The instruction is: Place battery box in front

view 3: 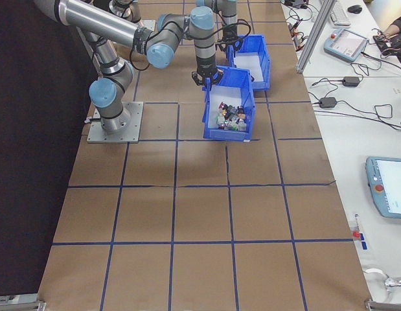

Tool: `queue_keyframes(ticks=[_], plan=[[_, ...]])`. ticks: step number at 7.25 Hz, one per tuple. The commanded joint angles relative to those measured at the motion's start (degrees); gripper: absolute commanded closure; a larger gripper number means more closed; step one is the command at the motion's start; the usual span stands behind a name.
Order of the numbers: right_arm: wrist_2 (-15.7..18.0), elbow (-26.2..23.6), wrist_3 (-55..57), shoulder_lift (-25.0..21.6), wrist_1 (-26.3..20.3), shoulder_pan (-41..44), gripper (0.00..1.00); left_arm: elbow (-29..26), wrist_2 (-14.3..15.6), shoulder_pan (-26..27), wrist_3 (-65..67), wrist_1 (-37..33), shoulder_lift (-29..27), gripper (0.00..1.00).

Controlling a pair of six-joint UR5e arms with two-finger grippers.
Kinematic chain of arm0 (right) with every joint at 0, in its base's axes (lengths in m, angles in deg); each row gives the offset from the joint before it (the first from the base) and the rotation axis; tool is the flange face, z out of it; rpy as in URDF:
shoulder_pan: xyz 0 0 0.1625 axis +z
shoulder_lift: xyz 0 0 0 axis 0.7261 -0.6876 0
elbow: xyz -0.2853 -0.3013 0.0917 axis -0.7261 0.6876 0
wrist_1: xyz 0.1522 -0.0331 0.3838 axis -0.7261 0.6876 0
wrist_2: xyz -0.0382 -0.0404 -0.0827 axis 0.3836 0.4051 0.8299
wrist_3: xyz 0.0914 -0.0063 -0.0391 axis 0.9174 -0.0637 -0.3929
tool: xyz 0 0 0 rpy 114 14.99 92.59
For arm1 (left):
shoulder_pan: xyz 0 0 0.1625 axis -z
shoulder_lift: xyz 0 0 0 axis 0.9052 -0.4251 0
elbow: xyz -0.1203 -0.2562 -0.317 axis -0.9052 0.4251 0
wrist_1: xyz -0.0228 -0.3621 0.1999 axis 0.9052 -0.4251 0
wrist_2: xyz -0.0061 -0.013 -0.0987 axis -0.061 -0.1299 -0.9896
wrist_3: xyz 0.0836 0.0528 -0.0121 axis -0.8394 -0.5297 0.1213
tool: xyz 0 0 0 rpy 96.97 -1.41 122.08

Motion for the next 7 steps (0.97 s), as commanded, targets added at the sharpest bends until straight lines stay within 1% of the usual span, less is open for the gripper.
queue_keyframes(ticks=[1,2,3,4,5,6,7], plan=[[0.0,-4.7,0.6,-4.9,0.1,0.1,1.0,0.1,0.1,-1.7,-5.4,-7.2,7.4,0.06],[-0.6,-8.0,0.8,-7.2,0.3,0.3,1.0,-0.4,0.3,-3.8,-14.4,-14.8,11.4,0.04],[-0.9,-11.0,1.4,-10.2,0.0,0.8,1.0,0.4,0.3,-6.1,-26.1,-19.2,15.0,0.01],[-0.9,-13.4,2.8,-13.0,-0.3,1.8,1.0,0.5,0.3,-8.3,-37.5,-27.1,19.2,0.01],[-0.8,-13.9,3.5,-13.8,-0.7,3.9,1.0,0.5,0.7,-11.7,-51.0,-34.2,22.5,0.01],[-0.8,-14.0,7.9,-13.9,-0.8,7.2,1.0,0.8,1.2,-15.4,-66.0,-38.2,25.3,0.01],[-0.7,-14.0,11.8,-13.8,-0.8,11.3,1.0,2.1,1.9,-18.0,-79.6,-39.5,28.1,0.01]])
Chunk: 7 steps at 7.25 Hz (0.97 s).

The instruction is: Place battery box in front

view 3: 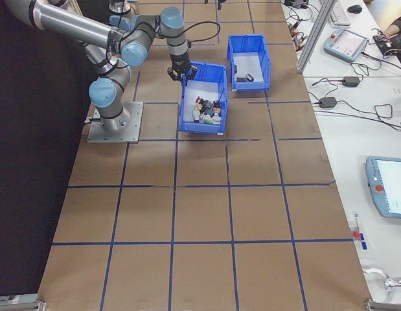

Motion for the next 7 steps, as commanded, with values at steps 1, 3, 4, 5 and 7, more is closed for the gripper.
queue_keyframes(ticks=[1,3,4,5,7], plan=[[0.1,-0.5,8.6,0.0,-0.2,7.3,1.0,3.6,4.5,-4.4,-28.4,-2.6,5.4,0.01],[0.2,-1.4,15.8,0.2,0.2,14.0,1.0,6.7,5.3,-4.4,-38.3,-2.6,9.5,0.01],[0.2,-1.4,18.8,0.8,1.0,17.5,1.0,6.9,5.2,-4.4,-40.2,-2.5,10.9,0.01],[0.2,-1.1,21.6,2.4,1.4,21.3,1.0,7.0,5.2,-4.5,-45.2,-2.4,11.2,0.0],[0.9,-1.1,25.5,5.9,7.5,29.2,1.0,7.0,5.2,-4.6,-44.7,-2.5,11.7,0.0]])
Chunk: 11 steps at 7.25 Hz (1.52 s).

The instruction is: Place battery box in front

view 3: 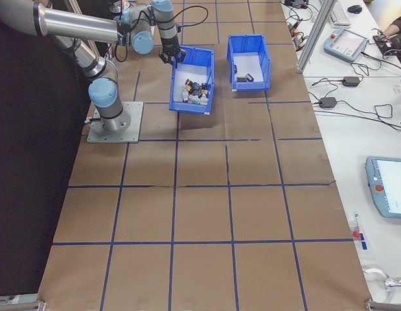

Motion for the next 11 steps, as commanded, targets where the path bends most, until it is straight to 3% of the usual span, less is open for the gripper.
queue_keyframes(ticks=[1,4,7,9,11], plan=[[0.6,0.0,5.7,3.0,4.6,7.5,1.0,0.1,0.0,-0.1,0.6,0.0,0.3,0.0],[1.8,0.1,10.5,6.7,11.5,13.0,1.0,0.0,0.0,-0.2,0.6,1.0,0.3,0.0],[2.1,0.0,13.6,8.7,12.9,14.6,0.99,0.1,0.2,-0.6,0.1,1.4,0.4,0.0],[2.0,0.0,17.6,9.2,12.6,14.7,0.85,0.1,0.2,-0.6,0.1,1.4,0.4,0.0],[1.6,0.0,17.6,10.1,12.3,14.6,0.0,0.0,0.2,-0.7,0.1,1.4,0.6,0.0]])
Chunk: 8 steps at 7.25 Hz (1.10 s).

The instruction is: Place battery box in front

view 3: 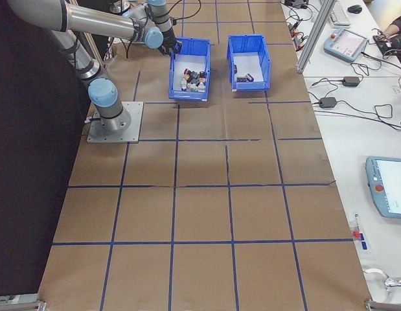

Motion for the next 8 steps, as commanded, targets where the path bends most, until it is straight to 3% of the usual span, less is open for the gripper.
queue_keyframes(ticks=[1,4,5,7,8], plan=[[0.1,0.1,0.3,0.5,-0.5,-0.1,0.0,-0.1,1.0,-0.3,0.0,0.1,0.0,0.0],[3.1,1.7,-0.5,-1.5,-1.0,-0.7,0.0,-0.1,1.3,-0.3,0.9,0.1,0.0,0.0],[3.1,3.8,-0.5,-2.9,-5.3,-2.2,0.0,-0.5,1.3,-0.4,0.9,0.2,-0.1,0.0],[3.0,14.9,-0.1,-3.6,-24.3,-10.2,0.0,-0.1,1.3,-0.4,0.1,0.4,-0.1,0.0],[3.0,18.7,-0.3,-3.8,-29.5,-15.6,0.0,-0.1,1.4,-0.5,0.1,0.4,0.0,0.0]])
